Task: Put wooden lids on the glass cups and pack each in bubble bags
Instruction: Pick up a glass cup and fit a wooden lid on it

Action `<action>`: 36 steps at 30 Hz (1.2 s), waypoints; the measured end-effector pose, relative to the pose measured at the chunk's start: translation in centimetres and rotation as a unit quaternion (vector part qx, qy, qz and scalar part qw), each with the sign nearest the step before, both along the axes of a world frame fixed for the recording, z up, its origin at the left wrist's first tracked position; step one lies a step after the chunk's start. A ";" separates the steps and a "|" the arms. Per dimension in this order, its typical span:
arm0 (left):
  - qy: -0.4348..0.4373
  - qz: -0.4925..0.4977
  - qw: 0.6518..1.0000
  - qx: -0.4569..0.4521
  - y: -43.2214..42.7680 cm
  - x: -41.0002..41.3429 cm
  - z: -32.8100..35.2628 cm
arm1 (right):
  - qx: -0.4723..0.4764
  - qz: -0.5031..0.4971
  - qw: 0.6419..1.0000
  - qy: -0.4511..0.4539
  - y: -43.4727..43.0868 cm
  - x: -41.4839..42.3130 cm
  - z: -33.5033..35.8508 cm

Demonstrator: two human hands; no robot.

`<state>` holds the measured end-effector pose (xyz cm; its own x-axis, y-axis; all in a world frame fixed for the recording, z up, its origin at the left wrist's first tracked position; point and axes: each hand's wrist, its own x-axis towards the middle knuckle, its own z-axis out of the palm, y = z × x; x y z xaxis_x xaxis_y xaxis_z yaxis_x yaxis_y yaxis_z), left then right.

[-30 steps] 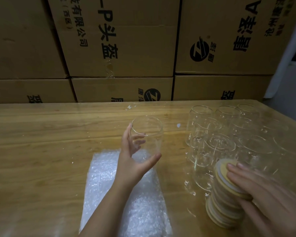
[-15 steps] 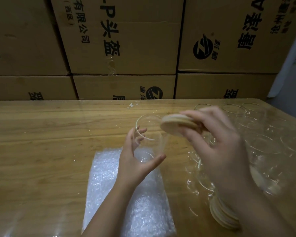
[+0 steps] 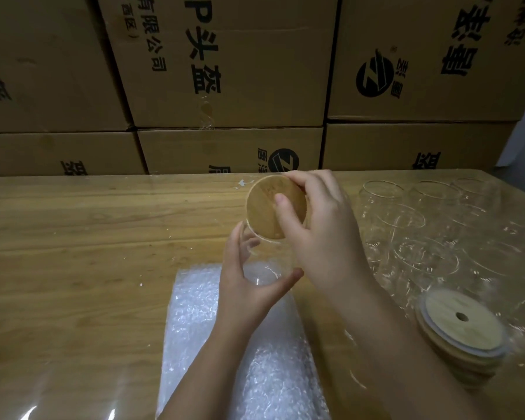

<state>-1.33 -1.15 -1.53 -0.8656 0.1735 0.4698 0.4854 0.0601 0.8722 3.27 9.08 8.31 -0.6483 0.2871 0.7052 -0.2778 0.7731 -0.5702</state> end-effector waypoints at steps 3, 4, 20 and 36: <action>-0.012 -0.002 1.000 0.000 -0.2 -0.1 0.0 | -0.001 0.046 0.999 -0.009 -0.1 -0.1 -0.3; -0.015 -0.001 1.000 -0.001 -0.1 0.0 0.1 | 0.009 0.064 0.998 0.000 0.0 -0.1 -0.4; 0.012 0.006 1.000 -0.027 0.0 0.6 0.2 | 0.095 0.052 0.975 0.194 0.2 -1.6 -3.8; 0.061 0.009 0.998 0.020 -0.1 0.7 -0.1 | -0.038 0.140 0.989 0.023 0.0 -0.4 -1.5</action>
<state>-0.66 -1.24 -1.59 -0.8046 0.1369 0.5779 0.5870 0.0355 0.8088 2.86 9.06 6.85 -0.6772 0.1540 0.7195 -0.5018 0.6185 -0.6047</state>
